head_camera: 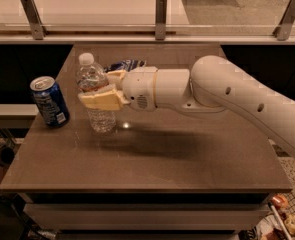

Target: Move water bottle near pepsi can

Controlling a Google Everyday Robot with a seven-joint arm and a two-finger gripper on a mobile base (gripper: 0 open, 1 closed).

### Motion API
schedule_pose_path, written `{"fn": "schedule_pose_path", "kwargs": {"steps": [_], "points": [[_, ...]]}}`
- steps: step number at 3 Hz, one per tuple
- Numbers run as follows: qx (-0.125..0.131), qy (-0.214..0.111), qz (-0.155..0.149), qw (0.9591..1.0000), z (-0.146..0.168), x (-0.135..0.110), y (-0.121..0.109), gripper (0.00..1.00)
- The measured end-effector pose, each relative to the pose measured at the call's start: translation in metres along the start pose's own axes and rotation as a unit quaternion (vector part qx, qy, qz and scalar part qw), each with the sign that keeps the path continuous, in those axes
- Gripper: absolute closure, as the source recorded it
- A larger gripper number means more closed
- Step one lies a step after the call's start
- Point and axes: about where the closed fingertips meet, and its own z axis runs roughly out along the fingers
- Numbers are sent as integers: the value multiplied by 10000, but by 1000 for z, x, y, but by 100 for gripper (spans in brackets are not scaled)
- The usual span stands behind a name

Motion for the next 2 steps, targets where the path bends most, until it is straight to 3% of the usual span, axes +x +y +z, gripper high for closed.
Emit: {"fn": "schedule_pose_path", "kwargs": {"steps": [2], "points": [[-335, -5, -208, 9992, 20, -3, 16, 100]]}}
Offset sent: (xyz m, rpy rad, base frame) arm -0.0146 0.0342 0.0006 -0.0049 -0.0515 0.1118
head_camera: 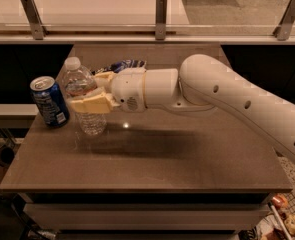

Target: Move water bottle near pepsi can

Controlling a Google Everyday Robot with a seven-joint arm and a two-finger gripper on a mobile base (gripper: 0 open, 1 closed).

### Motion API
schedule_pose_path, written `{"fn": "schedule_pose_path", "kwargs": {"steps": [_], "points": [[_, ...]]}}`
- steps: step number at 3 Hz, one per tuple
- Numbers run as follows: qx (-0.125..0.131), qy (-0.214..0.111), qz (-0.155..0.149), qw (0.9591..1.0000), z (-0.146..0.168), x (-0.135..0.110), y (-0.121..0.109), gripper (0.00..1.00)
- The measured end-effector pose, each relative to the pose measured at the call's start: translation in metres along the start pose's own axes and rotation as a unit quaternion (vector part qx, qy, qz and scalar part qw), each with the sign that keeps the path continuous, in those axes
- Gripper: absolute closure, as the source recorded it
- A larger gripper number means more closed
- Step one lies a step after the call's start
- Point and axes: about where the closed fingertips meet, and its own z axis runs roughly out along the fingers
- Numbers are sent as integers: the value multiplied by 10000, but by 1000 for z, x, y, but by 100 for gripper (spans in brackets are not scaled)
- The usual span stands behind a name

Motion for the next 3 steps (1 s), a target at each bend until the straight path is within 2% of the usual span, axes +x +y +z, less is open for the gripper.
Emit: {"fn": "schedule_pose_path", "kwargs": {"steps": [2, 3], "points": [[-234, -17, 12, 9997, 14, 3, 6, 100], [-251, -17, 2, 9997, 15, 2, 8, 83]]}}
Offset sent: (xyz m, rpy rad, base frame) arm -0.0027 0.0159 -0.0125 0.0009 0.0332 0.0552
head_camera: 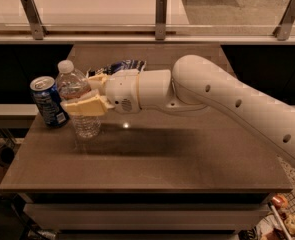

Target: Move water bottle near pepsi can

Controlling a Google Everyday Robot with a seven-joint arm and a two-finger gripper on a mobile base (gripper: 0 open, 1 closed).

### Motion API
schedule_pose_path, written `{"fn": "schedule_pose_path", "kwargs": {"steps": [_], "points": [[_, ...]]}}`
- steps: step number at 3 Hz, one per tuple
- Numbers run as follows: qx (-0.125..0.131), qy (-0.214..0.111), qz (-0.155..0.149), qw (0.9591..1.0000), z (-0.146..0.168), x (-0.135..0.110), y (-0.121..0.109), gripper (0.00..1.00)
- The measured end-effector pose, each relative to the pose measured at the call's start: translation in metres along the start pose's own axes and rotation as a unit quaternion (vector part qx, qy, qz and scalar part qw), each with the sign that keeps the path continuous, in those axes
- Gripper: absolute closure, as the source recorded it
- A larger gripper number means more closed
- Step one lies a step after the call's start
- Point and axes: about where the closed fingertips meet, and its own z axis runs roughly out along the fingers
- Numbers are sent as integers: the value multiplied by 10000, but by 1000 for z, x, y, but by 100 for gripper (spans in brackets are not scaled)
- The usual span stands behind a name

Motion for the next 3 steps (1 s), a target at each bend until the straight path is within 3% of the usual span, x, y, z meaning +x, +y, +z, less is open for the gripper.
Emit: {"fn": "schedule_pose_path", "kwargs": {"steps": [3], "points": [[-56, 3, -23, 10000, 5, -2, 4, 13]]}}
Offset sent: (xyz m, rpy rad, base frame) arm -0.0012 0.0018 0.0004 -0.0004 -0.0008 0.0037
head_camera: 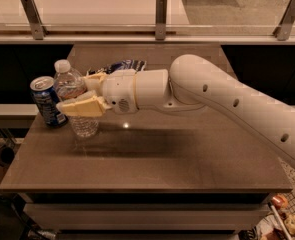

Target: Move water bottle near pepsi can

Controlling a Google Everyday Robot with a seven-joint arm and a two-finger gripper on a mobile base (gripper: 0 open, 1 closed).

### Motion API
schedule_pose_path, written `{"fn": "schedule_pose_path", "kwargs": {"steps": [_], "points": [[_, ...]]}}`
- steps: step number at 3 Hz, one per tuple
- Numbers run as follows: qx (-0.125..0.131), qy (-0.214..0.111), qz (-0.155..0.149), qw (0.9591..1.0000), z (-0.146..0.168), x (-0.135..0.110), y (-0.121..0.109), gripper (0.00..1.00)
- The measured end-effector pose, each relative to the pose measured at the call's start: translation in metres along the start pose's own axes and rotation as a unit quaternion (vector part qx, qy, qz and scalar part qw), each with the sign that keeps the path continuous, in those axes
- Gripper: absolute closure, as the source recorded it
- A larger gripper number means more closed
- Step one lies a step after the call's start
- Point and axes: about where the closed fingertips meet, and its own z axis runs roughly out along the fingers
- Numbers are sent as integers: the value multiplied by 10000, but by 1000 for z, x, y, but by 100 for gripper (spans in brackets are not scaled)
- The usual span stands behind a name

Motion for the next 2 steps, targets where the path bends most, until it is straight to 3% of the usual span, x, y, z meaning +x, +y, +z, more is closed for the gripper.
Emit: {"fn": "schedule_pose_path", "kwargs": {"steps": [1, 2], "points": [[-17, 1, -7, 10000, 2, -1, 1, 0], [-18, 1, -7, 10000, 2, -1, 1, 0]]}}
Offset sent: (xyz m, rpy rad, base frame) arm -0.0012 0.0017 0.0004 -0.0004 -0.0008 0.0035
